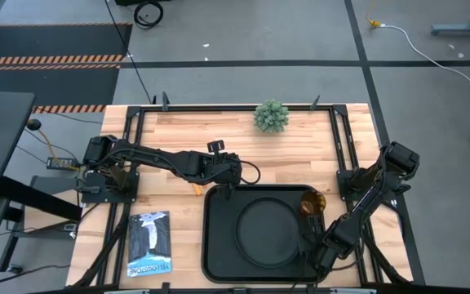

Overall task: Pick and place plate/cup/fork/spoon on tray
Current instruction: Put the black plate to the bottom left of the brown cup on the black tray

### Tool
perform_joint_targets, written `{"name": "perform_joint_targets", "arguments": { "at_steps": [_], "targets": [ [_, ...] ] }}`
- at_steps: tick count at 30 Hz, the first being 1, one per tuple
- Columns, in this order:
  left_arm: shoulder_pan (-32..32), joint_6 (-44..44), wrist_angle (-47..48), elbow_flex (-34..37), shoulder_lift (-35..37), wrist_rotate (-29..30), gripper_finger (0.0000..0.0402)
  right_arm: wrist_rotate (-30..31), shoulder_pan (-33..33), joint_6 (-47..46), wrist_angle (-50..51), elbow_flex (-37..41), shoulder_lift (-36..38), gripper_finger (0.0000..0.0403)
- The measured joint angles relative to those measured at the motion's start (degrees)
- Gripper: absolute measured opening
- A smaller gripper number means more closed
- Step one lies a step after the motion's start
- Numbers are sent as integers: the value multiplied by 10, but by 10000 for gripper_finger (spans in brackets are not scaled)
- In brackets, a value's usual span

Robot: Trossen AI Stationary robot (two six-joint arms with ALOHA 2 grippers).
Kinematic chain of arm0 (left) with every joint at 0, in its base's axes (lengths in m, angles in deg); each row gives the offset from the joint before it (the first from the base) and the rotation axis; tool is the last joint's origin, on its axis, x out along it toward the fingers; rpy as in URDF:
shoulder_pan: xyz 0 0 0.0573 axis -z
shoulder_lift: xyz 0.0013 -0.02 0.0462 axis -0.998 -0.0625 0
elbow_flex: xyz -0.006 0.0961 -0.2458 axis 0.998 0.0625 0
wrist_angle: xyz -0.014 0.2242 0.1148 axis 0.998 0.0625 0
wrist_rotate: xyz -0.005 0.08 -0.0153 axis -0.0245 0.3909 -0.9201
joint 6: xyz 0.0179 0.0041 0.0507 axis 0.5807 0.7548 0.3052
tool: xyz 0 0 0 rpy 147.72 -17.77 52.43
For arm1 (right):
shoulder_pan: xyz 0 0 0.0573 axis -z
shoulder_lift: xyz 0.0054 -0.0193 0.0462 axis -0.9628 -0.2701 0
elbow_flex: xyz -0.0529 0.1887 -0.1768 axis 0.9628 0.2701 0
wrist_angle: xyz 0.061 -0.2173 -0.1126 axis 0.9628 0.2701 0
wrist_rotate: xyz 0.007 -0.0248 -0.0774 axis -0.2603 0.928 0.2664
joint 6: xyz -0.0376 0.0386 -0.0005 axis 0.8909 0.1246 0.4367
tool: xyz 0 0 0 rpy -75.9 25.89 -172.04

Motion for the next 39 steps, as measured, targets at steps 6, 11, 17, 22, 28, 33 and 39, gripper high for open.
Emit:
{"name": "perform_joint_targets", "arguments": {
  "at_steps": [6,11,17,22,28,33,39],
  "targets": [
    [0,-3,0,0,0,-8,137,-1,15,-26,1,26,0,4],
    [0,-5,0,0,0,-55,137,-4,25,-34,3,34,0,4],
    [0,-5,0,0,0,-64,137,-6,34,-30,5,34,0,5],
    [0,-4,3,0,0,-134,137,-26,34,-32,4,30,0,5],
    [1,-12,39,6,0,-277,137,-67,31,-19,15,-13,1,5],
    [11,-33,27,35,-1,-306,137,-15,22,20,70,-63,26,5],
    [36,-82,-36,74,-1,-307,133,137,2,49,149,-80,79,5]
  ]
}}
